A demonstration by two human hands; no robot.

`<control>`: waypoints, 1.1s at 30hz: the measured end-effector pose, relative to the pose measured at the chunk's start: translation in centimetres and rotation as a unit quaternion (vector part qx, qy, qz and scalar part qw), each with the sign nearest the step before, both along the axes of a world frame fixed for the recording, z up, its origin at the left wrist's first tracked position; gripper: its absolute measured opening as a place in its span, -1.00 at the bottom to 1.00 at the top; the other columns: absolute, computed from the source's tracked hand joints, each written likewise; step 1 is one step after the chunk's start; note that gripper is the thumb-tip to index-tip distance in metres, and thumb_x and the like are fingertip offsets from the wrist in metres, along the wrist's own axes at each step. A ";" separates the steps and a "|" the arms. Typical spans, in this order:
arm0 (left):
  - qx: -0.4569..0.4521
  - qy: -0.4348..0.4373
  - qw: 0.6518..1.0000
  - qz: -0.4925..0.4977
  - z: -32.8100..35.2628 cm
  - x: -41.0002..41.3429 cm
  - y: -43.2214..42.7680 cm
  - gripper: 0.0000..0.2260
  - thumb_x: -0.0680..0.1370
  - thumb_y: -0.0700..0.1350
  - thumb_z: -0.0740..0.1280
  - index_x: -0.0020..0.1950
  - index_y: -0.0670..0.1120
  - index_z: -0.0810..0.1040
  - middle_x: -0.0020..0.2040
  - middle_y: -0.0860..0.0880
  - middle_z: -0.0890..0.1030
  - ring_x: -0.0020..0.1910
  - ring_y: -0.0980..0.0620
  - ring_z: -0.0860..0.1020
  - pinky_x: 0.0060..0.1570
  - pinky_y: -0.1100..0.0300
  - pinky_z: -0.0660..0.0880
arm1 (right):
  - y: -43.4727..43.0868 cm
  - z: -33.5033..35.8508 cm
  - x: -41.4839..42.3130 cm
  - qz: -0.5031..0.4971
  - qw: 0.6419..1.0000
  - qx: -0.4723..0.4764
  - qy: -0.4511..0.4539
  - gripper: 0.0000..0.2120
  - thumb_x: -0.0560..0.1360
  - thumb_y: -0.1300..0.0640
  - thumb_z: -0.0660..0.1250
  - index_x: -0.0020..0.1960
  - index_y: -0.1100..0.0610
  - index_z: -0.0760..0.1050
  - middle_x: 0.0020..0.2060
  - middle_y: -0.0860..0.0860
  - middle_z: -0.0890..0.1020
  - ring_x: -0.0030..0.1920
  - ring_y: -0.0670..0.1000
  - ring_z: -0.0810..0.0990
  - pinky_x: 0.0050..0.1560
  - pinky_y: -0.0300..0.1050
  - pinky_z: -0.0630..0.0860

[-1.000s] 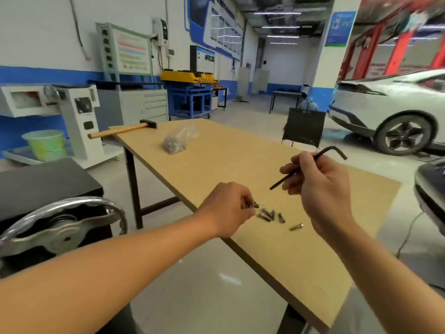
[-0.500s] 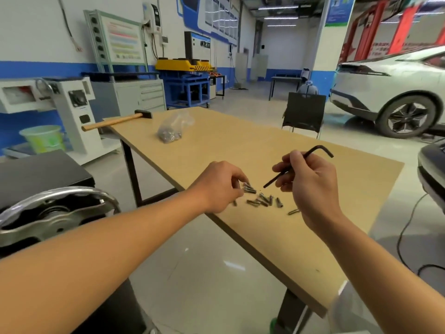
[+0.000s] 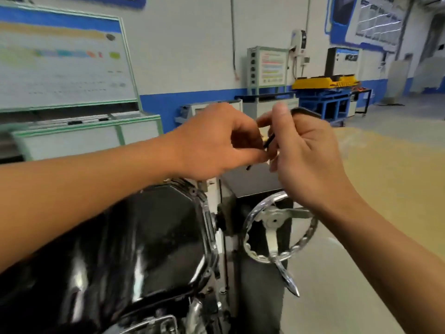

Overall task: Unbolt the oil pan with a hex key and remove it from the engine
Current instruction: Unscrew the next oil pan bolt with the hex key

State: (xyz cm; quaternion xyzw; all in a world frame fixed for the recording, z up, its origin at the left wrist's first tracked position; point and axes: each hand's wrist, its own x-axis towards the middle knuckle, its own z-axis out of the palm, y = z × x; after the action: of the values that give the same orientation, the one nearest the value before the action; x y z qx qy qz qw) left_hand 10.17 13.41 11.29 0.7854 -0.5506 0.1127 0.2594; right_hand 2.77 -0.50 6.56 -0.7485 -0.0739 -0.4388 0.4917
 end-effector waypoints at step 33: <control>0.024 0.063 0.992 0.108 -3.2 9.0 12.3 -0.85 0.54 -0.17 0.44 0.10 -0.10 0.70 -0.10 0.04 0.73 -0.13 0.18 0.68 -0.01 0.07 0.60 | 8.2 -3.7 11.2 0.143 0.971 -0.190 -0.035 -0.82 0.62 0.15 0.29 0.01 0.08 0.68 -0.34 -0.34 0.59 -0.24 -0.28 0.60 -0.22 -0.52 0.39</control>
State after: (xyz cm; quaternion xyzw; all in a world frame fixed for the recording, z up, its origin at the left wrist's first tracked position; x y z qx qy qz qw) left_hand 19.17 25.71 8.08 0.8518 -0.4477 0.0770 0.2611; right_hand 13.93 7.67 2.91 -0.7941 -0.2789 -0.3679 0.3953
